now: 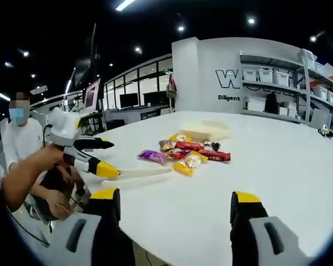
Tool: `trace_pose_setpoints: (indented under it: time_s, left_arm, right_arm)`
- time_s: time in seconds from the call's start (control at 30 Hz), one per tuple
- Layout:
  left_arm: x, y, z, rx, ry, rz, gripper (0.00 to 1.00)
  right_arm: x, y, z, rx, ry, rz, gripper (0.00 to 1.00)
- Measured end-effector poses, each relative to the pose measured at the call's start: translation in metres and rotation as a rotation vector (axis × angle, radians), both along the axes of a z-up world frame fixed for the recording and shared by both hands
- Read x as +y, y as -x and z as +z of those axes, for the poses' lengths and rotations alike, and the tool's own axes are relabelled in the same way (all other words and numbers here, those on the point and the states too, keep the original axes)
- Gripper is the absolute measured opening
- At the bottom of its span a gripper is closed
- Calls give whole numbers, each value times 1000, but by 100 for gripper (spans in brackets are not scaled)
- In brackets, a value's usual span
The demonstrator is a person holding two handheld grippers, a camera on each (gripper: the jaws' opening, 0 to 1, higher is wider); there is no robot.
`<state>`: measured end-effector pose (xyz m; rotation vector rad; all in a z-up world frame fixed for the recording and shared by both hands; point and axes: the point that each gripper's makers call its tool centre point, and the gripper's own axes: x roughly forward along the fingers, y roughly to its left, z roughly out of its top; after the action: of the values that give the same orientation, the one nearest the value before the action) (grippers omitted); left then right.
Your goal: Place the target food into the container with the food tongs after gripping and lifting it, then release it inside without dropping or visibly crushing the food.
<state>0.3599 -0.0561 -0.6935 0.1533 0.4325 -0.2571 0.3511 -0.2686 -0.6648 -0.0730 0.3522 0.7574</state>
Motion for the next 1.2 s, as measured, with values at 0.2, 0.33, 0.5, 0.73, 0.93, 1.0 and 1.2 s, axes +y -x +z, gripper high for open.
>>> trace_pose_setpoints:
  time_s: [0.2, 0.33, 0.5, 0.73, 0.93, 1.0, 1.2]
  left_arm:
    - [-9, 8, 1, 19, 45, -27, 95]
    - [-27, 14, 2, 21, 49, -66, 94]
    - [-37, 14, 4, 16, 30, -89, 95]
    - [-43, 11, 18, -10, 73, -96, 96]
    - [-61, 12, 5, 16, 38, -135, 97]
    - [-61, 13, 3, 23, 40, -137, 97]
    - [-52, 15, -1, 38, 37, -123, 97]
  right_arm:
    - [1, -7, 5, -21, 11, -6, 84]
    - [5, -8, 7, -27, 0, -2, 86]
    - [9, -7, 5, -23, 1, 7, 86]
    - [7, -6, 5, -18, -6, 6, 86]
    - [7, -4, 5, -15, -6, 9, 86]
    - [7, -3, 5, -14, -8, 9, 86]
    - [3, -5, 5, -6, -13, -1, 84]
